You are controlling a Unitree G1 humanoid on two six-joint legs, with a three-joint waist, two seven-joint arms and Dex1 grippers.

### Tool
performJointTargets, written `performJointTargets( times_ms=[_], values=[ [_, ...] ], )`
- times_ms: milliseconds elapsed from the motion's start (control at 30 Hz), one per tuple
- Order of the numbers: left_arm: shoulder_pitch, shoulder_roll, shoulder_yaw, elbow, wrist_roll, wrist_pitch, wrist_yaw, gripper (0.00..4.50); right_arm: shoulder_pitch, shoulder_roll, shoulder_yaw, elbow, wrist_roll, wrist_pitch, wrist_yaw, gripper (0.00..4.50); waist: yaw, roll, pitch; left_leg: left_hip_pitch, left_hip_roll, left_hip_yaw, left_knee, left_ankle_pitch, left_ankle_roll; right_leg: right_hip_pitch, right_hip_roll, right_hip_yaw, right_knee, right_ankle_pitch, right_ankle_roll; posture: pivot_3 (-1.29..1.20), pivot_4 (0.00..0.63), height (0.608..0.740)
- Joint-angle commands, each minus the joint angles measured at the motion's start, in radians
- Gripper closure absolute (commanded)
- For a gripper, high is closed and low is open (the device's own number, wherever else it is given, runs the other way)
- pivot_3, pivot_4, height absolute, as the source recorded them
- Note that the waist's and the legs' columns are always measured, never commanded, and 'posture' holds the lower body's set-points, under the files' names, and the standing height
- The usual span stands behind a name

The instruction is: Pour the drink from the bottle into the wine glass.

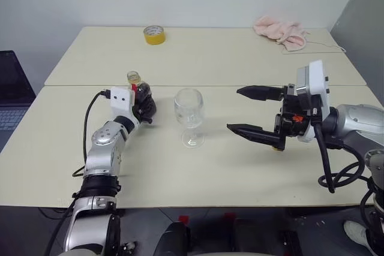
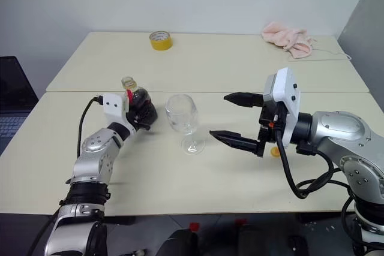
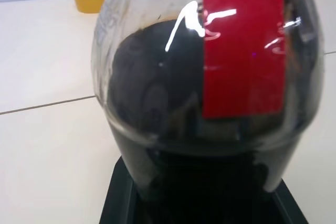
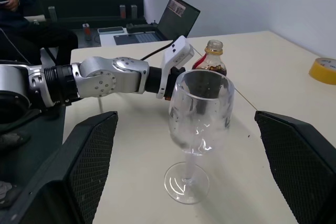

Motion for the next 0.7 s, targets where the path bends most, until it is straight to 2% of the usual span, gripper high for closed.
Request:
performJointTargets(
  times_ms=[33,367,567,700],
  values=[
    [-0.006,0.061,-0.008,-0.164,0.0,0.004,-0.049,3.64,0.004,-0.002,-0.02,-0.032,0.016,-0.014,-0.013,0.0,0.0,0.0,0.0,0.0,0.0,0.0,0.0,0.0,0.0,0.0,0.0,0.0,0.0,0.0,0.0,0.0,0.15,0.74],
    [-0.041,0.172,-0.082,-0.279,0.042,0.0,-0.165,3.71,0.017,-0.015,-0.007,-0.061,0.01,-0.015,-0.024,0.0,0.0,0.0,0.0,0.0,0.0,0.0,0.0,0.0,0.0,0.0,0.0,0.0,0.0,0.0,0.0,0.0,0.15,0.74],
    [-0.106,0.218,-0.136,-0.243,0.123,-0.089,-0.209,3.71,-0.036,0.025,0.111,-0.043,-0.096,-0.017,-0.075,0.0,-0.002,-0.001,0.0,-0.001,0.0,0.0,0.0,0.0,0.0,-0.001,0.001,0.0,0.0,0.0,0.0,0.0,0.15,0.74],
    [-0.149,0.239,-0.169,-0.202,0.175,-0.182,-0.239,3.71,-0.102,0.095,0.186,-0.012,-0.15,-0.006,-0.127,0.0,-0.005,0.0,0.0,-0.001,0.0,0.001,0.0,0.0,0.0,-0.001,0.0,0.0,0.0,0.0,0.0,0.0,0.15,0.74]
  ],
)
